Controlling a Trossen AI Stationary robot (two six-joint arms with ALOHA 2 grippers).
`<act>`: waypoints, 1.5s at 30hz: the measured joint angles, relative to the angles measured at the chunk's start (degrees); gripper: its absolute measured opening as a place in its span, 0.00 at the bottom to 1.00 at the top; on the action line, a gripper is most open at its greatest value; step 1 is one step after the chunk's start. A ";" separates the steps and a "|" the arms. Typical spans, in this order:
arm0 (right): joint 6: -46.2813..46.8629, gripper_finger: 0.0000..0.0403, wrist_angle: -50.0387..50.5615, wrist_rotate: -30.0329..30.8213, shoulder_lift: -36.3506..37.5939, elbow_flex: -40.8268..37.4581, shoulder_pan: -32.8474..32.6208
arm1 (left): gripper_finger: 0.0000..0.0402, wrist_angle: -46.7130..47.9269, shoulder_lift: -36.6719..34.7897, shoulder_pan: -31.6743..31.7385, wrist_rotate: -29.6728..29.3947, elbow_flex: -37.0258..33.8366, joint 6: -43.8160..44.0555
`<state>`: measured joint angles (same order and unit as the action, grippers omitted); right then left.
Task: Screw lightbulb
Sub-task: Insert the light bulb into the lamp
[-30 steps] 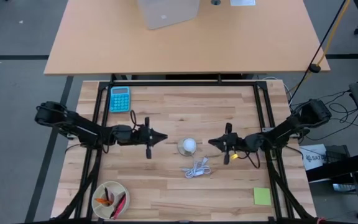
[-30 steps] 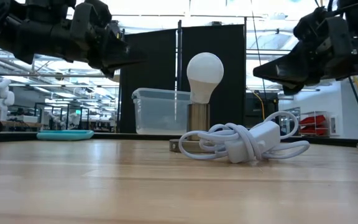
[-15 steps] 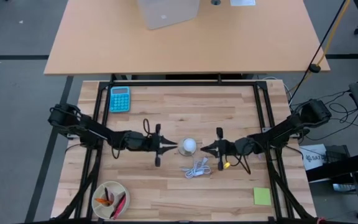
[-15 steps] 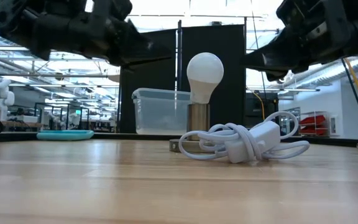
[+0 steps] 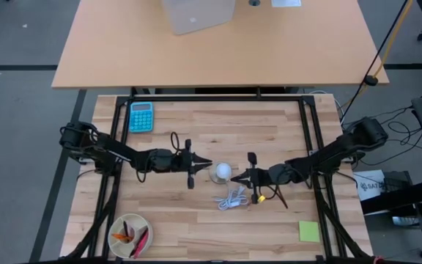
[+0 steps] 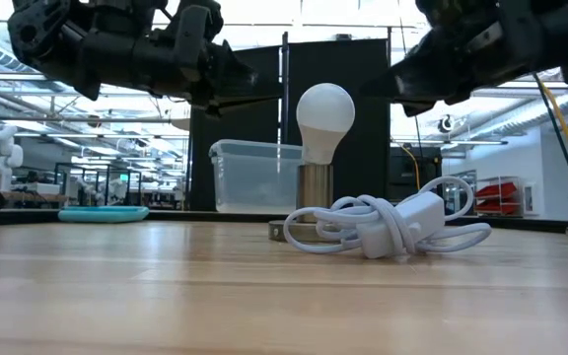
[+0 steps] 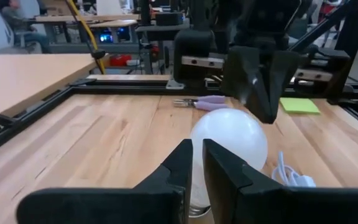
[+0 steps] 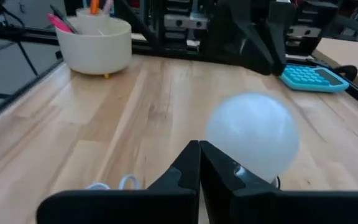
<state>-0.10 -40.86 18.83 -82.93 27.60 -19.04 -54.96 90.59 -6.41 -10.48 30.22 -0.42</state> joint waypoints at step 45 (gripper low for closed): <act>-0.61 0.00 2.10 -1.61 -4.07 3.93 5.59 | 0.10 0.46 0.33 0.17 0.11 0.04 1.76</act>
<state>-0.71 -38.76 17.22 -87.00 31.53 -13.45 -54.50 90.91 -6.24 -10.37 30.26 1.34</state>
